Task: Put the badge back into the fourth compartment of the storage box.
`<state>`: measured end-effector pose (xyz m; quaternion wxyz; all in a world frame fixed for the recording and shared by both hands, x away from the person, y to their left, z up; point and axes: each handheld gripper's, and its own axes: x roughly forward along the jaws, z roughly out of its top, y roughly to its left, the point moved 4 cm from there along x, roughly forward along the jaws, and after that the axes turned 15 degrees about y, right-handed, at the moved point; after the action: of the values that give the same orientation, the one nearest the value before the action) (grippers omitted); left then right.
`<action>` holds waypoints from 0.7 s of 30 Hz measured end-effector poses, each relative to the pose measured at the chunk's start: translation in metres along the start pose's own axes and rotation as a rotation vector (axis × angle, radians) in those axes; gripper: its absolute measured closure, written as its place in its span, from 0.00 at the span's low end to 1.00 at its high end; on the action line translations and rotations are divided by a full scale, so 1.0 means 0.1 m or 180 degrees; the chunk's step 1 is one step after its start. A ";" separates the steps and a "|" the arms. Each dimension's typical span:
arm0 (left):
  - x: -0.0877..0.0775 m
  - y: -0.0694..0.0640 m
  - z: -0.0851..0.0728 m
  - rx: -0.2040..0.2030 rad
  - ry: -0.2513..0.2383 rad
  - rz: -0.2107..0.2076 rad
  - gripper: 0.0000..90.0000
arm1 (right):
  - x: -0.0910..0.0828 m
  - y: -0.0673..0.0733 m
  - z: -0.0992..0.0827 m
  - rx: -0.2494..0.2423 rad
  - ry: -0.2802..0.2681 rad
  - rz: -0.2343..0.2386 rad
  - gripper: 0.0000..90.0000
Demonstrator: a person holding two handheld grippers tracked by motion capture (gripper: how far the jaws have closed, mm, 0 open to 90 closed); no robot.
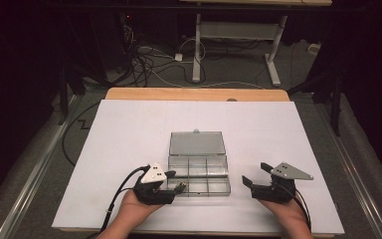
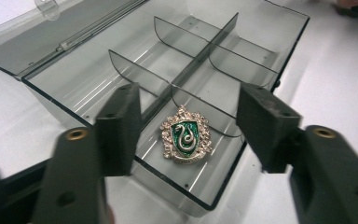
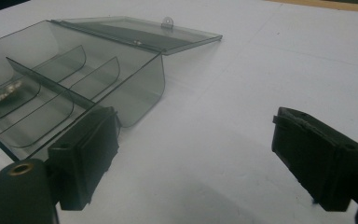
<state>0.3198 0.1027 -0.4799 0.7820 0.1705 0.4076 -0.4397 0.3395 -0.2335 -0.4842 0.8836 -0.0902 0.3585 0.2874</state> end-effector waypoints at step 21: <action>-0.07 0.21 -0.09 -0.0244 -0.0087 -0.0033 0.00 | 0.01 0.00 0.02 -0.0076 0.0012 -0.0030 0.00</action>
<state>0.3303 0.1241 -0.4818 0.7911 0.1322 0.4144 -0.4300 0.3416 -0.2318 -0.4834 0.8831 -0.1030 0.3563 0.2874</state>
